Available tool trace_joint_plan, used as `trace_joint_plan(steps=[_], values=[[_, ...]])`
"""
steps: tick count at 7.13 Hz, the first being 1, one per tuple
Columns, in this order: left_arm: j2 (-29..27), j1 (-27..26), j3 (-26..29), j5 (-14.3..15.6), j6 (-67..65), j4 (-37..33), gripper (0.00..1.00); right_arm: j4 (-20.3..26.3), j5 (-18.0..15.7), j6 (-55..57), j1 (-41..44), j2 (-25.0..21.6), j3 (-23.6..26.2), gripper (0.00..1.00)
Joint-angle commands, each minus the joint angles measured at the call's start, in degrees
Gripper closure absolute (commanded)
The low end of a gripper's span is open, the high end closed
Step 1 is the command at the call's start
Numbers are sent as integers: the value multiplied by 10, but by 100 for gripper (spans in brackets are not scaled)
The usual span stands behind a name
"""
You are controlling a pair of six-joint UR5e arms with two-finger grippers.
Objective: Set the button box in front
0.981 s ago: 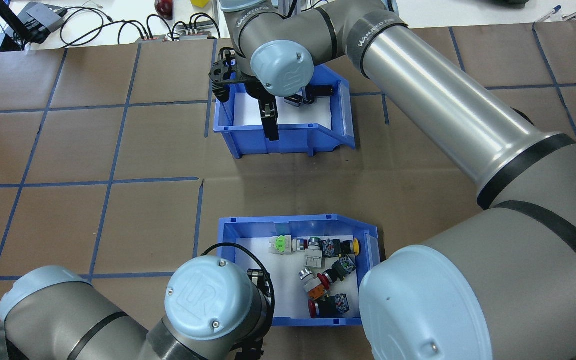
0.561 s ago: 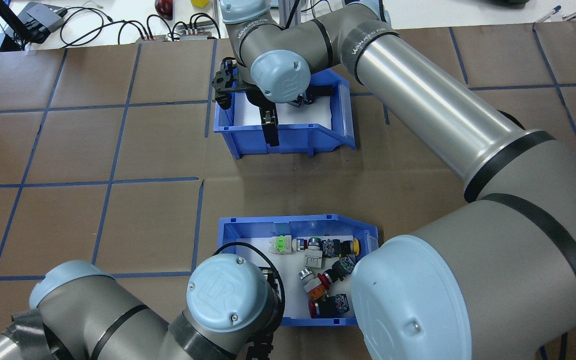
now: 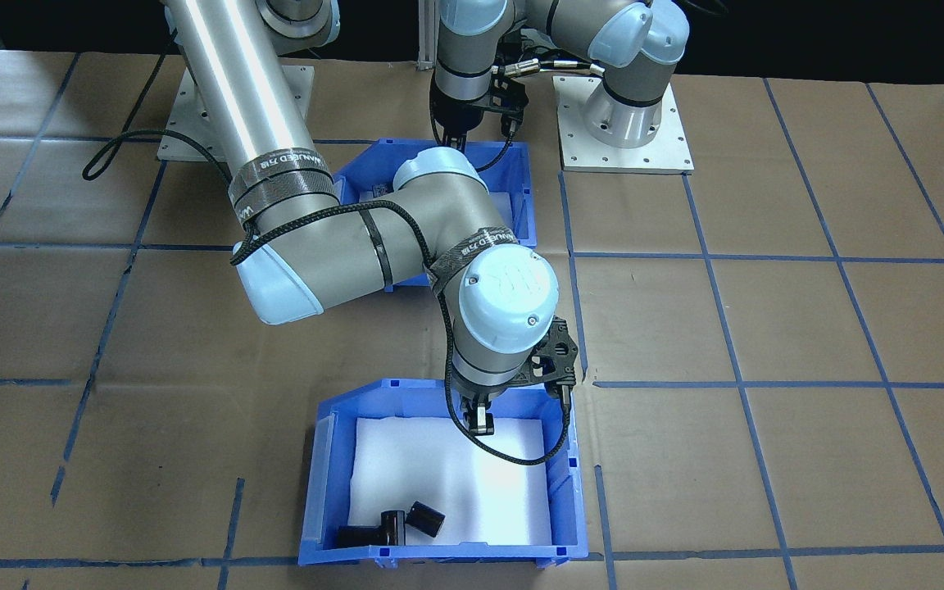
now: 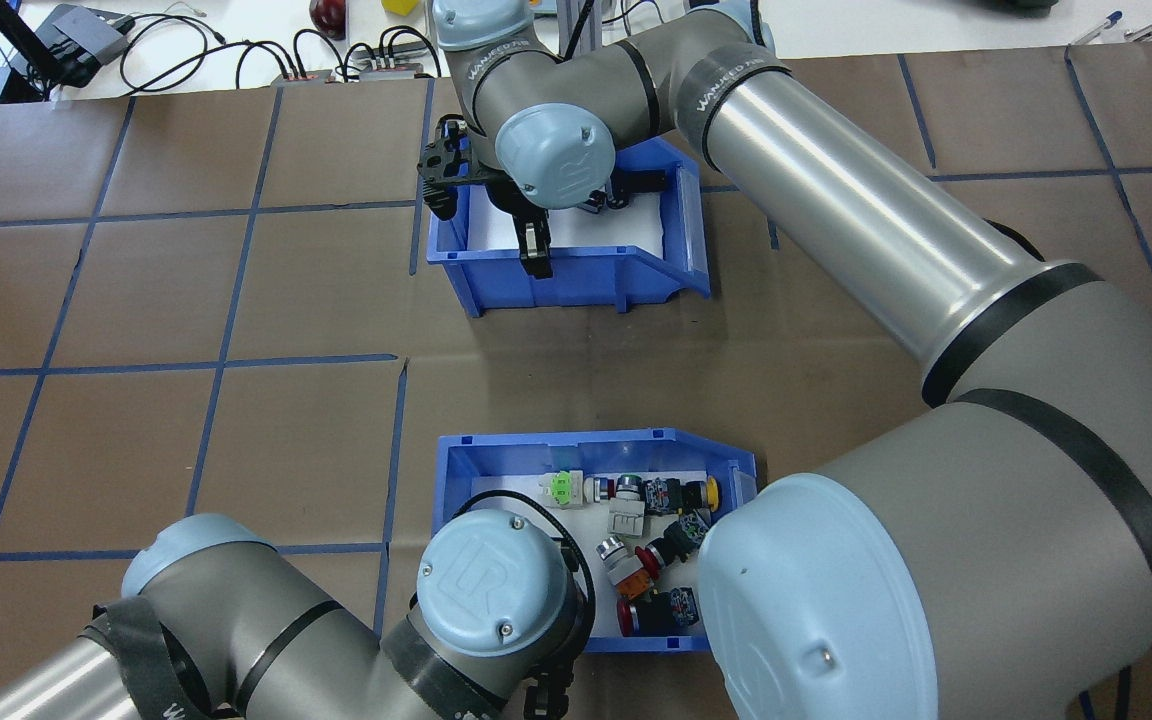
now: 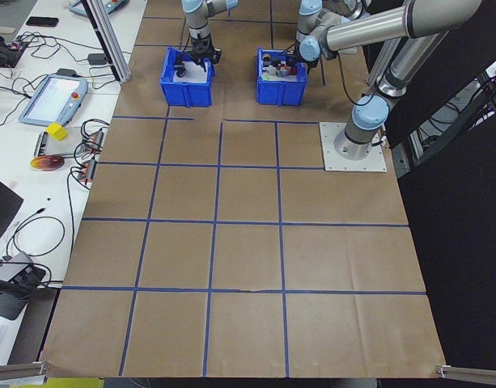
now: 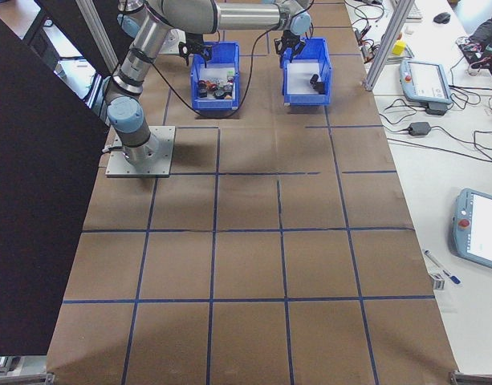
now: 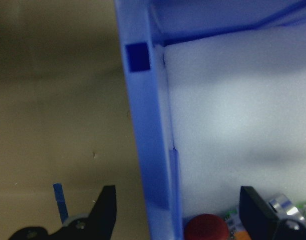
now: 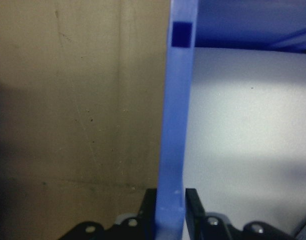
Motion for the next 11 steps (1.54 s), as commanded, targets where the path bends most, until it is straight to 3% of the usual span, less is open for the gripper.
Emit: trace_joint_plan(steps=[1,3,4,7,9,11], values=[[-4,-2,-8,-58,0,8,71,-5,-5,-1,-1,-20,-9,95],[3,1,-9,-63,17,11,97,-4,-58,-41,-33,-43,-8,97],[8,2,-7,-73,20,10,100,-1,-63,-92,-75,-54,-6,97],[18,32,36,-66,55,-2,100,9,-62,-117,-168,-85,-1,97],[10,102,83,-67,122,-21,100,9,-61,-181,-229,-104,9,97],[-29,154,144,-68,173,-38,100,6,-54,-283,-301,-152,79,97]])
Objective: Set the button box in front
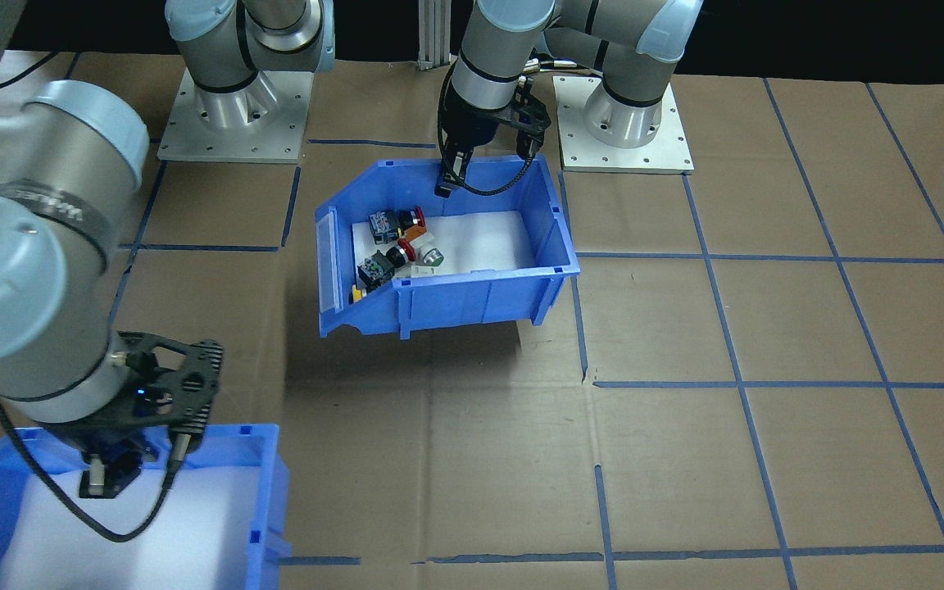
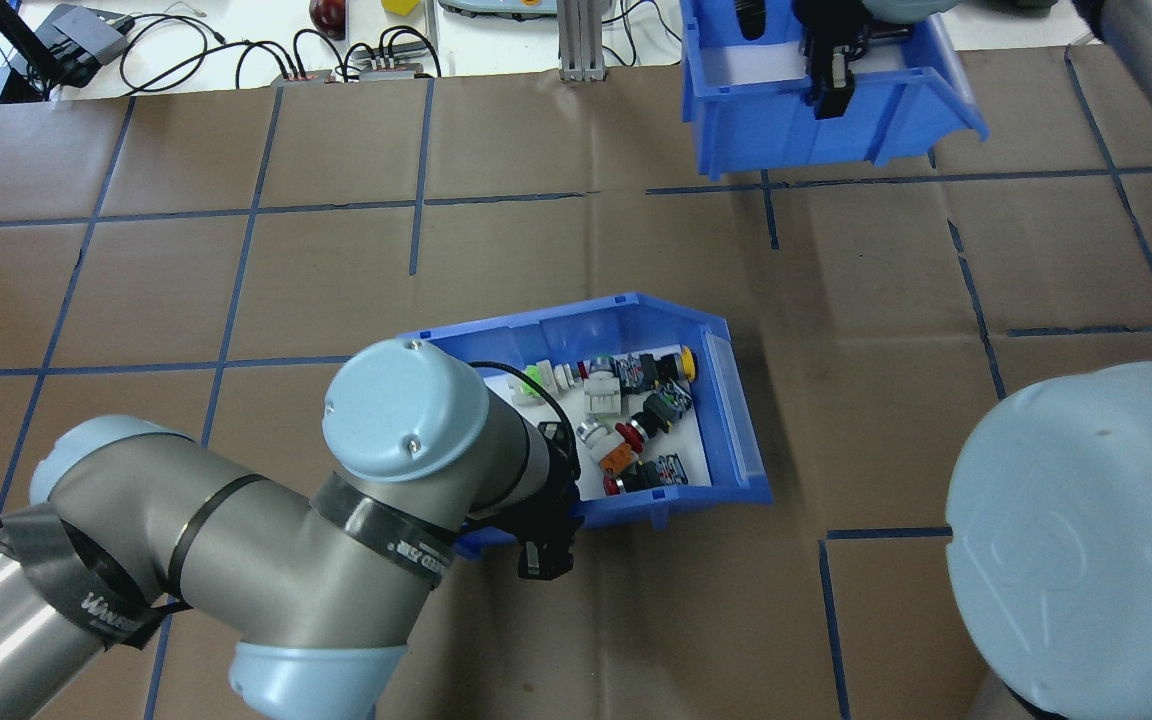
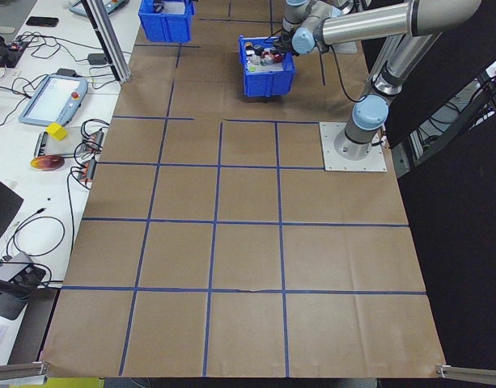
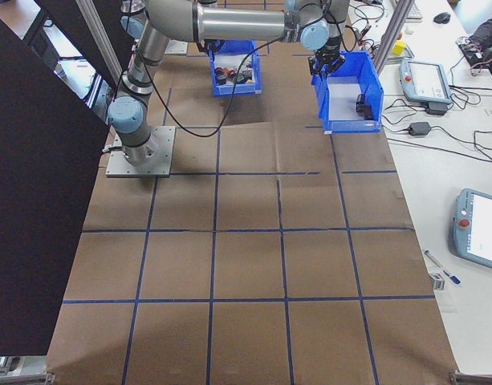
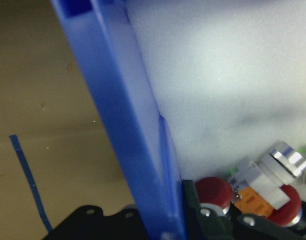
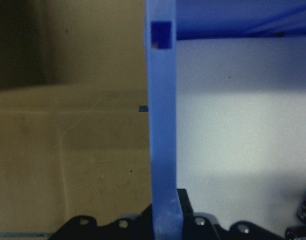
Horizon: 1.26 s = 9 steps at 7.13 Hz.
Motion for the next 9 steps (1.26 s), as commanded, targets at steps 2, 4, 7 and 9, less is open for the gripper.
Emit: trace_joint_plan(steps=[2,4,7,9], values=[[-120,34,133,0,38,-4,100,-13,12,-97,-101,-91,124,97],[-235,34,253,1,45,-3,100,-47,21,-116,-124,-149,211,97],[-347,36,376,13,72,-3,100,-115,16,-120,-139,-216,334,97],[-386,44,400,40,131,-4,100,-129,16,-121,-145,-250,384,96]])
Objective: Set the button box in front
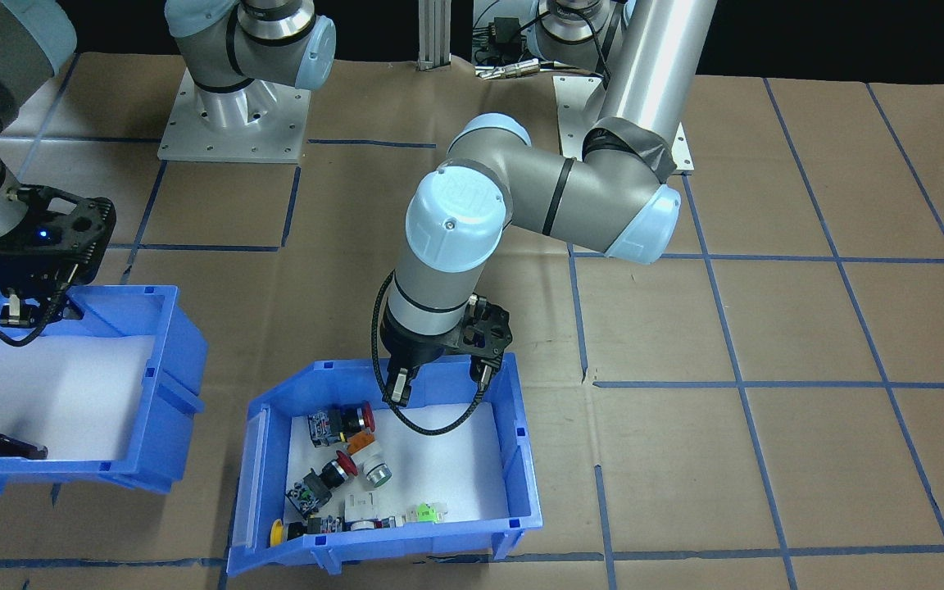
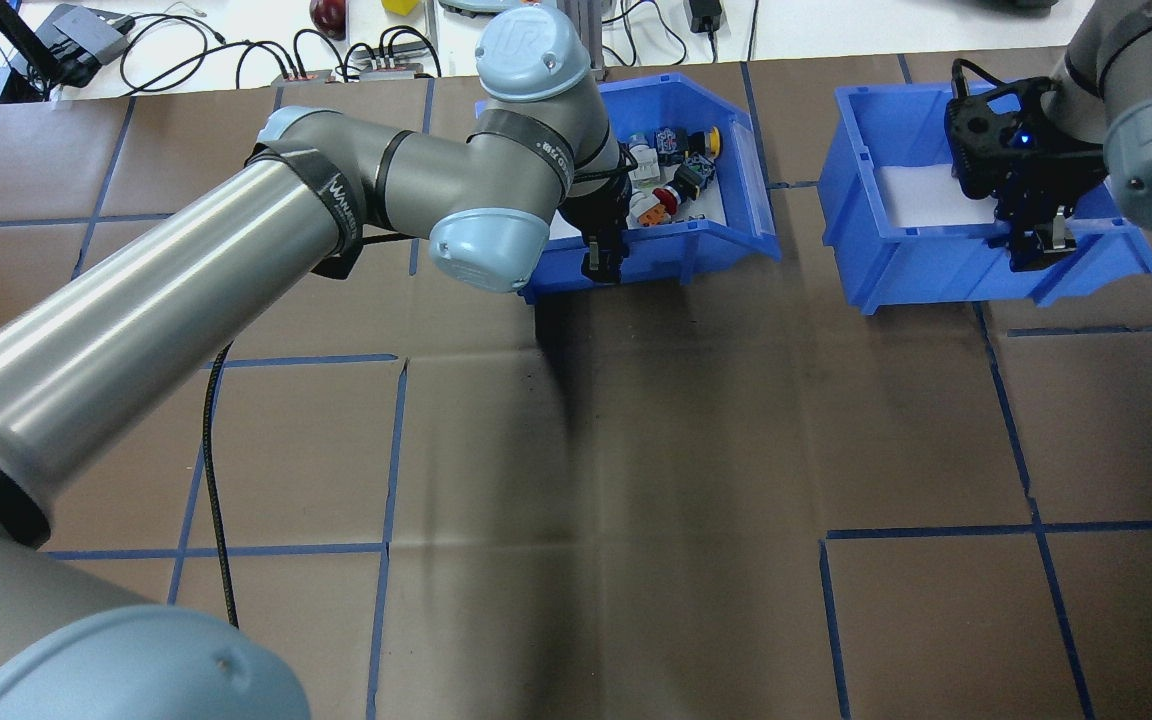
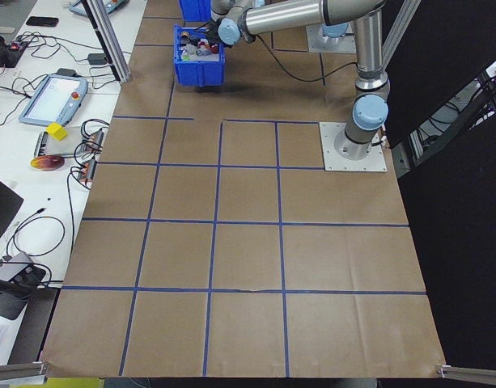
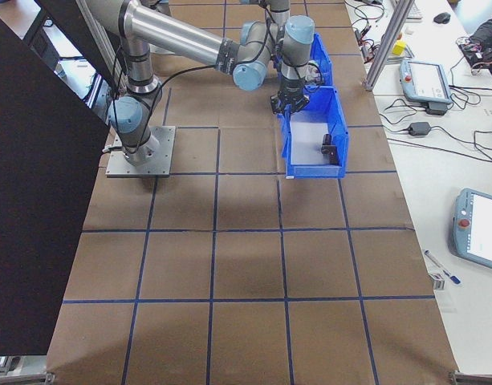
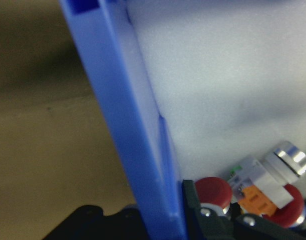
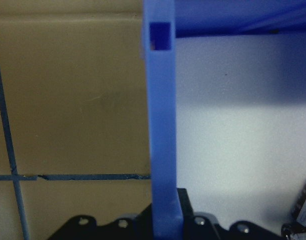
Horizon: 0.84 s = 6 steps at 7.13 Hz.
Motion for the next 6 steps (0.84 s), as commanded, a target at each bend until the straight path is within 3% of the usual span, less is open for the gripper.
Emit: trace_joint_plan(steps=[1,6], values=[[-30,22,18,7,52,0,100,-11,-3,-1,-5,-23,35,96],[-8,22,0,7,42,-38,100,-4,-1,-1,-4,-31,36,96]])
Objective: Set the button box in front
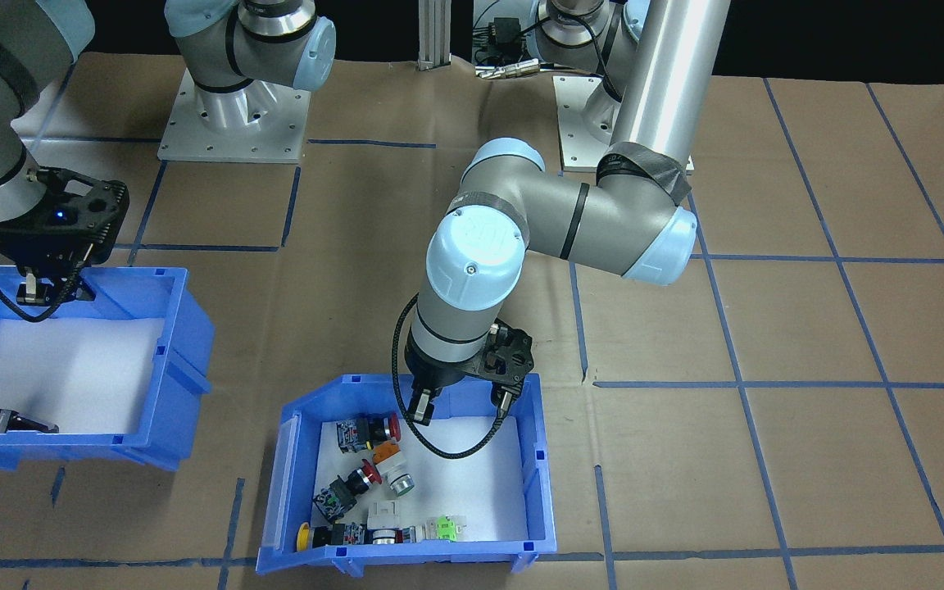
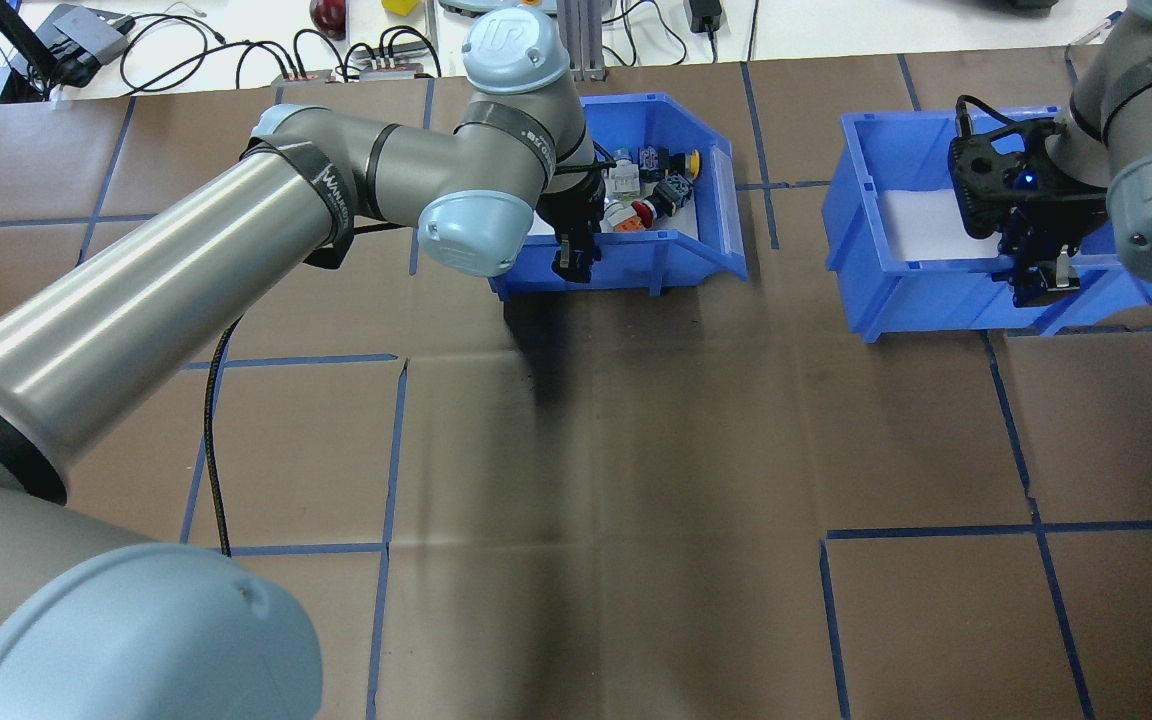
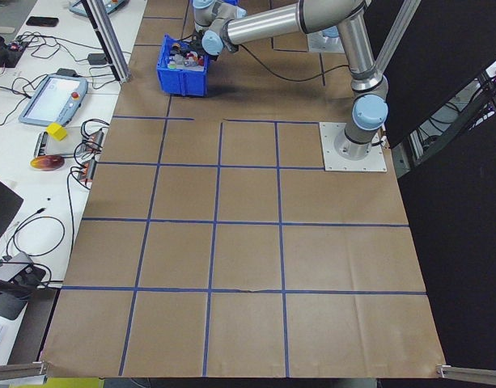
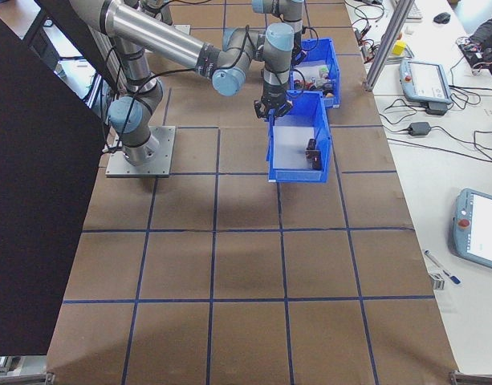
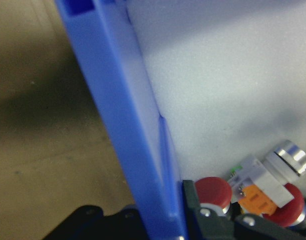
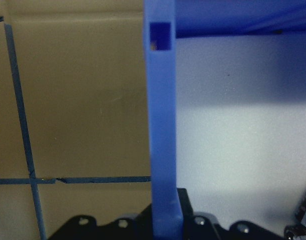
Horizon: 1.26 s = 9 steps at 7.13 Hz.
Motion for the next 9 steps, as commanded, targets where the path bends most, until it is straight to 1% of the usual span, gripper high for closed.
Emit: trace_joint_plan(steps=[1,2,3,4,5,6,7,8,9], values=[[-3,1,-1,-2,1,-4,99,7,0,0,1,-5,0,96],[-6,2,-3,-2,6,-4,97,8,-1,0,1,-6,0,96],[-6,2,-3,0,6,-4,93,9,-1,0,1,-9,3,96],[-6,2,-4,0,6,-5,80,8,0,0,1,-12,10,96],[-3,2,-3,7,6,-5,55,8,0,0,2,-18,15,96],[0,2,-3,9,1,-6,40,8,0,1,3,-23,21,96],[4,3,-2,32,0,-4,33,9,-1,2,3,-32,33,96],[7,3,1,49,-1,-4,28,9,-1,2,4,-51,55,96],[20,3,2,53,0,-4,27,8,-1,3,5,-77,84,96]])
